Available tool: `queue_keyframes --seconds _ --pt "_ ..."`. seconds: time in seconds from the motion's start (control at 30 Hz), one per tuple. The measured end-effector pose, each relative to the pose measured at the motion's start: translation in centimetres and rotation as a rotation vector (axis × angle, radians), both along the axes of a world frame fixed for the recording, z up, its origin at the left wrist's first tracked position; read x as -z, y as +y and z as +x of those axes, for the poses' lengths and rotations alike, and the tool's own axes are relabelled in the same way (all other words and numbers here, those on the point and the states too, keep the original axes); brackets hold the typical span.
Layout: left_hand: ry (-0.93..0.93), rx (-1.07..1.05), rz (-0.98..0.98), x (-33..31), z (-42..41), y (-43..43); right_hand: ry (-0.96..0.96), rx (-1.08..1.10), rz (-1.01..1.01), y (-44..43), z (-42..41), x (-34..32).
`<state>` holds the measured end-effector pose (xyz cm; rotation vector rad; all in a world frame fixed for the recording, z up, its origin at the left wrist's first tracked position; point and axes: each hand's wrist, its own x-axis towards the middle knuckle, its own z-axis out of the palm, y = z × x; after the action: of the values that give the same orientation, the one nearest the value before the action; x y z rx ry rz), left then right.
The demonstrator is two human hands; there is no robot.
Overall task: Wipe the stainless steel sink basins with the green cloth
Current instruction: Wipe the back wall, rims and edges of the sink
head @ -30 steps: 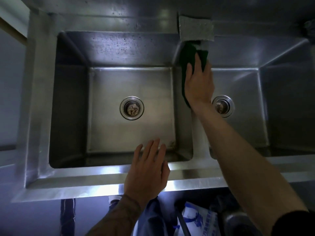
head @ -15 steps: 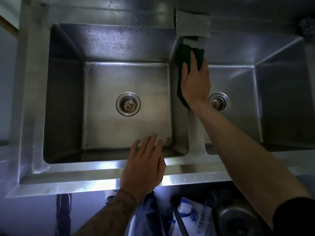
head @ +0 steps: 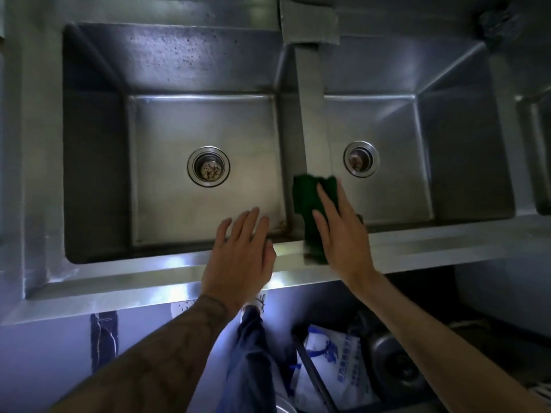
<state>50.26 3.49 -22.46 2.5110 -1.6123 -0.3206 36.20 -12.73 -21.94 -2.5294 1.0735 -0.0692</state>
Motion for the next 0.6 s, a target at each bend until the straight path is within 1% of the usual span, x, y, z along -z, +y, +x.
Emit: queue_keyframes --seconds 0.13,0.2,0.3,0.37,0.47,0.53,0.6 --pt "0.017 -0.005 -0.004 -0.2 -0.1 0.0 0.033 -0.098 -0.185 3.3 -2.8 -0.4" --pt "0.031 -0.006 0.006 -0.2 0.1 0.2 0.027 -0.126 -0.201 6.2 -2.6 -0.1" --pt "0.083 -0.015 0.060 -0.5 0.4 0.5 0.025 -0.194 -0.155 10.0 -1.8 0.4" --pt "0.084 -0.043 0.048 -0.6 0.5 1.0 0.038 -0.273 -0.124 8.9 -2.1 0.0" --pt "-0.010 -0.055 0.021 -0.2 1.3 3.6 0.110 -0.349 -0.155 4.7 -5.2 -0.3" --pt "-0.044 -0.091 0.031 0.0 2.3 6.5 0.129 -0.342 -0.148 3.4 -7.0 -0.2" --pt "-0.054 -0.163 0.027 0.2 3.4 9.2 0.118 -0.295 -0.138 4.8 -6.7 0.3"
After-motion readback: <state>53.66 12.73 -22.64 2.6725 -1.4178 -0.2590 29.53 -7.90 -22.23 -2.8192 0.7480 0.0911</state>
